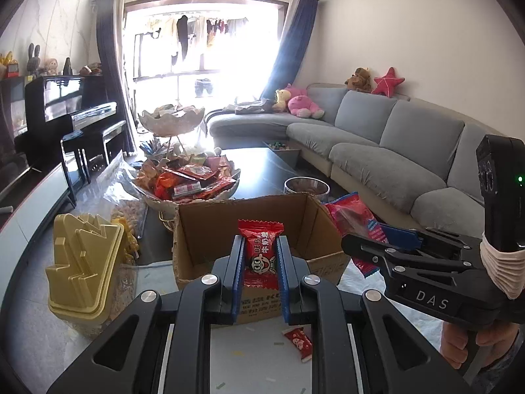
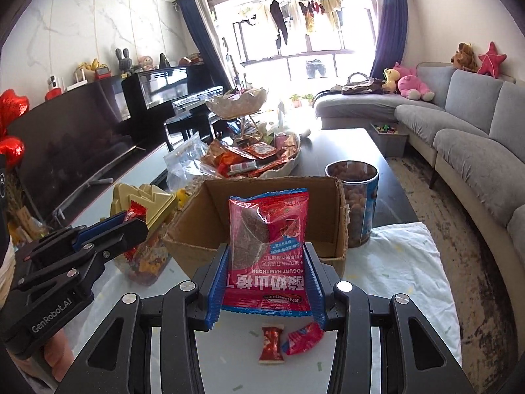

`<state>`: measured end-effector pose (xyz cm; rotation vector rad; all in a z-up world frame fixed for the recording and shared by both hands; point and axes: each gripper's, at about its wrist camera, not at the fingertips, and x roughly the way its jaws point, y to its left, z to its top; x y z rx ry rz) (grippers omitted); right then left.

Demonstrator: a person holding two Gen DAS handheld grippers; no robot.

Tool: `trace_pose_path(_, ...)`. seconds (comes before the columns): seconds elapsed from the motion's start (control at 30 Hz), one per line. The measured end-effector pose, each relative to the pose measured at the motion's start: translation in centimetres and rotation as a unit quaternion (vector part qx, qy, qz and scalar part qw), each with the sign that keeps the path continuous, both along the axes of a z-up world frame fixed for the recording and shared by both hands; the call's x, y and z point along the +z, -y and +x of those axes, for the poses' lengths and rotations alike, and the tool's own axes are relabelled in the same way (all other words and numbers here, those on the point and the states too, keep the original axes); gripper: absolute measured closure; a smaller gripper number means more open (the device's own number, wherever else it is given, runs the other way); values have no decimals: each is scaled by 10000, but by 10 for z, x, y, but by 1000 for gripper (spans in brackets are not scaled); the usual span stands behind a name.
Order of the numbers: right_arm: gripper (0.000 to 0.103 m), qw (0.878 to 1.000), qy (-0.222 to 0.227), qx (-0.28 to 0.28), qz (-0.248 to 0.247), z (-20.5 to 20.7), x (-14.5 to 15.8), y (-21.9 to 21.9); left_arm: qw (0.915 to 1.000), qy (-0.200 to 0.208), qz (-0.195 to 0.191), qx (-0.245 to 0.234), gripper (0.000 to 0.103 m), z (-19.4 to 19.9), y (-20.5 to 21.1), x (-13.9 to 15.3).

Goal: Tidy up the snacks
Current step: 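Carry both items into the cardboard box and open both tools, then withdraw both tools from the box toward the last two candies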

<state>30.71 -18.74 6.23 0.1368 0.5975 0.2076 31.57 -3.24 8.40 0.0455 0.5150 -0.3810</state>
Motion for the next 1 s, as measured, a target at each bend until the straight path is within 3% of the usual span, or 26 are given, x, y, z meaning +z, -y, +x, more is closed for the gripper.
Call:
trace_pose_path(0.27,59,10000,-41,43,-45,27,1,-3,9997,-144,-129,126,84,34,-1,-5)
trace_pose_path(0.63,59,9997,-204,31,-121,69,-12,-2,9990,-381,1,240,83,79,4,-24)
trace_pose_path(0.7,59,9996,-219,12,-180,75,-14,-2,9988,-358,88,308,76,82,4,-27)
trace_pose_path(0.77,52,9993,-210,-20,-311,78,-16,-4,9986,-320,165,396,54,84,4,-30)
trace_pose_path(0.83,44,9994,-165,-47,-299,78,-18,-3,9986,-318,162,397,54,82,3,-33)
trace_pose_path(1.0,44,9996,-91,-57,-260,68,-19,-1,9987,-263,194,400,47,70,5,-33)
